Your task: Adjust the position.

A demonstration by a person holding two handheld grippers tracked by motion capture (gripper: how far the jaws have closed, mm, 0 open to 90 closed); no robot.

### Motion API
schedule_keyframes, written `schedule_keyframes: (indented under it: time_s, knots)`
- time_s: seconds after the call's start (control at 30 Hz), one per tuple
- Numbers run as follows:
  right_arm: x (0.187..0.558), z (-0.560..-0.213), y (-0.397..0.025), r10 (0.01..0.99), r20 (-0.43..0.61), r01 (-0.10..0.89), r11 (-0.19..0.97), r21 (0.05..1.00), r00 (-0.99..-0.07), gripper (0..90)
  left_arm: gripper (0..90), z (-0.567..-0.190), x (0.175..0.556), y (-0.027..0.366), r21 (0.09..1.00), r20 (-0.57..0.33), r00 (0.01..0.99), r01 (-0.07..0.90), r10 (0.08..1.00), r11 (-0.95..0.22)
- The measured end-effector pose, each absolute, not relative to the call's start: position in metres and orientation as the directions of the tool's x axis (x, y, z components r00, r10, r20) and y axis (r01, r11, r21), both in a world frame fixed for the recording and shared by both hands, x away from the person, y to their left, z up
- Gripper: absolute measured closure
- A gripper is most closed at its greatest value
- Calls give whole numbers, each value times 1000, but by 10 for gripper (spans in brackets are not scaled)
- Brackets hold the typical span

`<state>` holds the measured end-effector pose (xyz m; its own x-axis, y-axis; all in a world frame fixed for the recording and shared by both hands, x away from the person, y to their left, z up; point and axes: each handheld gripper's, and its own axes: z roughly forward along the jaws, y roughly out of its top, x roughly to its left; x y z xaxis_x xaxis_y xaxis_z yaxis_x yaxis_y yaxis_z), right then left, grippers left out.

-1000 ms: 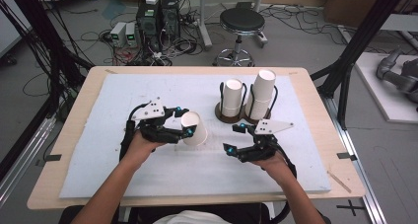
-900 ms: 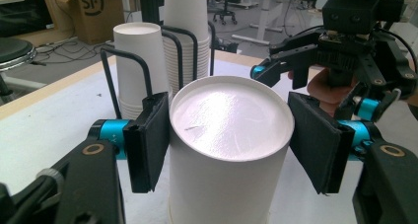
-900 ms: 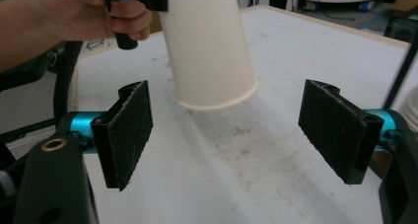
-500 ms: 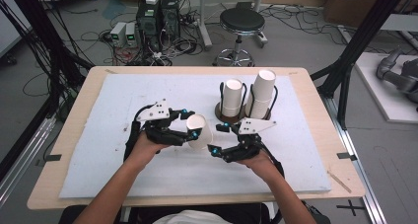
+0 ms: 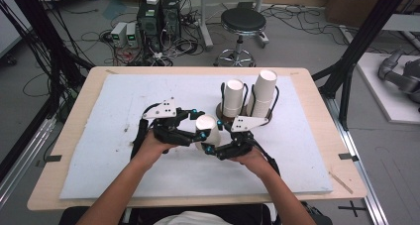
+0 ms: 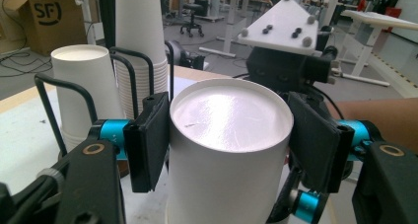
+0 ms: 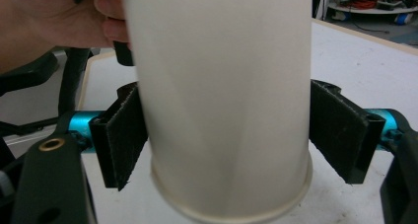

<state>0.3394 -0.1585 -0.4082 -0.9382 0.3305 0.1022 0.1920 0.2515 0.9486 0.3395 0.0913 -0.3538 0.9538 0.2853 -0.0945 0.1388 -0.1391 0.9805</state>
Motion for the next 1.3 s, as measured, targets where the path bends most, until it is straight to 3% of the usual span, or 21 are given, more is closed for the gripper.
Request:
schedule_keyframes:
  time_s: [0.2, 0.4, 0.5, 0.53, 0.67, 0.83, 0.87, 0.9, 1.1, 1.3]
  knots:
    - [340, -406, -163, 313, 67, 155, 265, 952, -947, 261, 352, -354, 340, 93, 980, -96, 955, 141, 281, -142]
    - [339, -406, -166, 308, -1, 115, 359, 926, -951, 322, 345, -361, 338, 93, 975, -73, 949, 133, 307, -177]
    - [339, -403, -170, 316, -33, 95, 381, 920, -948, 334, 221, -361, 340, 92, 970, -87, 941, 155, 328, -187]
    - [338, -401, -172, 315, -35, 93, 383, 919, -948, 335, 218, -362, 340, 92, 970, -89, 943, 155, 321, -187]
    - [337, -396, -175, 305, -100, 51, 451, 891, -947, 348, 216, -365, 341, 89, 965, -101, 949, 166, 298, -202]
    - [336, -397, -173, 257, -103, 36, 484, 874, -961, 352, 216, -370, 342, 81, 955, -99, 961, 164, 258, -246]
    - [335, -397, -172, 250, -98, 37, 484, 874, -963, 353, 235, -371, 342, 80, 955, -102, 965, 163, 241, -249]
    - [335, -398, -172, 247, -100, 35, 487, 872, -964, 352, 312, -371, 342, 81, 954, -104, 970, 160, 219, -253]
    - [336, -396, -175, 292, -15, 107, 396, 912, -956, 190, 343, -368, 344, 86, 965, -114, 963, 166, 245, -203]
    - [336, -398, -182, 322, 59, 157, 288, 945, -945, 184, 352, -364, 345, 94, 979, -174, 963, 192, 208, -74]
